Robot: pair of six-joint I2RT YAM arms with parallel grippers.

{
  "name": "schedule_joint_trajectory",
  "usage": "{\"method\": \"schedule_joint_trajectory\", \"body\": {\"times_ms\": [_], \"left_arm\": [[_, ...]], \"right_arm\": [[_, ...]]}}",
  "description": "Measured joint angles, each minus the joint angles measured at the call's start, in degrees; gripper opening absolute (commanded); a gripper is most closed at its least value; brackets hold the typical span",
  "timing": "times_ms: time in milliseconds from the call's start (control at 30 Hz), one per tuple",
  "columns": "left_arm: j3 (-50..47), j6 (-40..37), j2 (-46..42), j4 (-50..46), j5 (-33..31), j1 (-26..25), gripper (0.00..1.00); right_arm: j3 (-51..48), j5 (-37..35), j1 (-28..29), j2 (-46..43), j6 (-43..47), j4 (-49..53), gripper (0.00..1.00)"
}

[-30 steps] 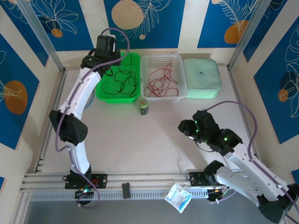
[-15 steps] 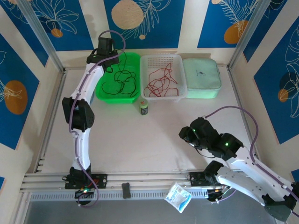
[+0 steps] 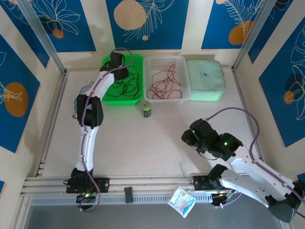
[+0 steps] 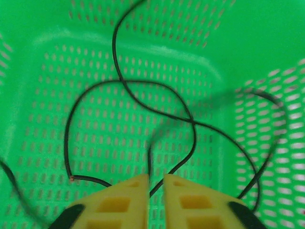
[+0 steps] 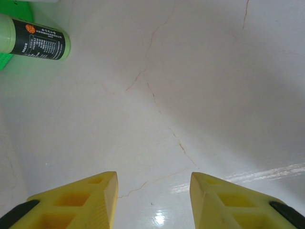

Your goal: Untangle the cables

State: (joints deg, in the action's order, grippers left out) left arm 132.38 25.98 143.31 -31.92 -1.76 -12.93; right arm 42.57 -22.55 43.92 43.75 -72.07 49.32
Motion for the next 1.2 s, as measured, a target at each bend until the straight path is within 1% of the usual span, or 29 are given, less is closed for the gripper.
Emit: {"method": "schedule_joint_trajectory", "body": {"times_ms": [33, 67, 133, 233, 367, 500, 567, 600, 633, 767, 867, 967, 1067, 1133, 1200], "left_arm": [[0.0, 0.7, 0.7, 0.0, 1.0, 0.1, 0.43], [0.0, 0.8, 1.1, 0.0, 1.8, 0.2, 0.50], [0.0, 1.3, 1.3, 0.0, 3.3, 0.2, 0.59], [0.0, 0.7, 0.7, 0.9, 4.7, 0.2, 0.66], [0.0, -0.3, -1.0, 1.1, 5.4, 0.2, 0.69], [-0.4, -1.8, -5.4, 1.4, 5.9, 0.2, 0.74], [-3.0, -2.8, -9.3, 3.1, 6.1, 0.2, 0.90], [-5.4, -3.3, -12.3, 4.3, 6.4, 0.2, 0.98], [-8.5, -3.7, -15.4, 6.2, 6.7, 0.2, 1.00], [-23.3, -4.0, -28.5, 15.8, 7.8, 0.3, 1.00], [-36.1, -4.6, -38.2, 23.8, 7.9, 0.3, 1.00], [-50.5, -6.6, -47.9, 31.8, 6.7, 0.3, 1.00], [-65.9, -9.7, -58.4, 38.5, 2.8, 0.3, 1.00], [-75.9, -13.5, -65.4, 43.4, 0.8, 0.4, 1.00], [-86.5, -17.9, -71.7, 51.1, -0.8, 0.4, 1.00]], "right_arm": [[0.0, 0.0, 0.0, 0.0, 0.0, 0.0, 0.44], [0.0, 0.0, 0.0, 0.0, 0.0, 0.0, 0.44], [0.0, 0.0, 0.0, 0.1, 0.0, 0.0, 0.44], [0.0, 0.0, 0.0, 1.1, 0.0, -0.1, 0.44], [0.0, 0.0, 0.0, 2.2, 0.0, -0.5, 0.44], [0.0, 0.0, 0.0, 2.2, 0.0, -0.9, 0.44], [0.0, 0.0, 0.0, 2.2, 0.1, -0.9, 0.44], [0.0, 0.0, 0.0, 2.1, 0.2, -0.9, 0.45], [0.0, -0.1, -0.1, 2.1, 0.6, -0.8, 0.46], [0.0, -1.6, -1.9, 0.9, 3.8, -0.2, 0.56], [0.0, -3.7, -5.9, -0.7, 9.7, -0.5, 0.68], [-0.2, -6.3, -11.0, -2.7, 18.1, -3.1, 0.77], [-3.2, -8.7, -16.1, -4.8, 29.4, -10.4, 0.86], [-6.7, -9.0, -19.2, -5.4, 37.2, -16.3, 0.83], [-11.1, -9.0, -21.6, -5.2, 43.2, -23.2, 0.82]]}}
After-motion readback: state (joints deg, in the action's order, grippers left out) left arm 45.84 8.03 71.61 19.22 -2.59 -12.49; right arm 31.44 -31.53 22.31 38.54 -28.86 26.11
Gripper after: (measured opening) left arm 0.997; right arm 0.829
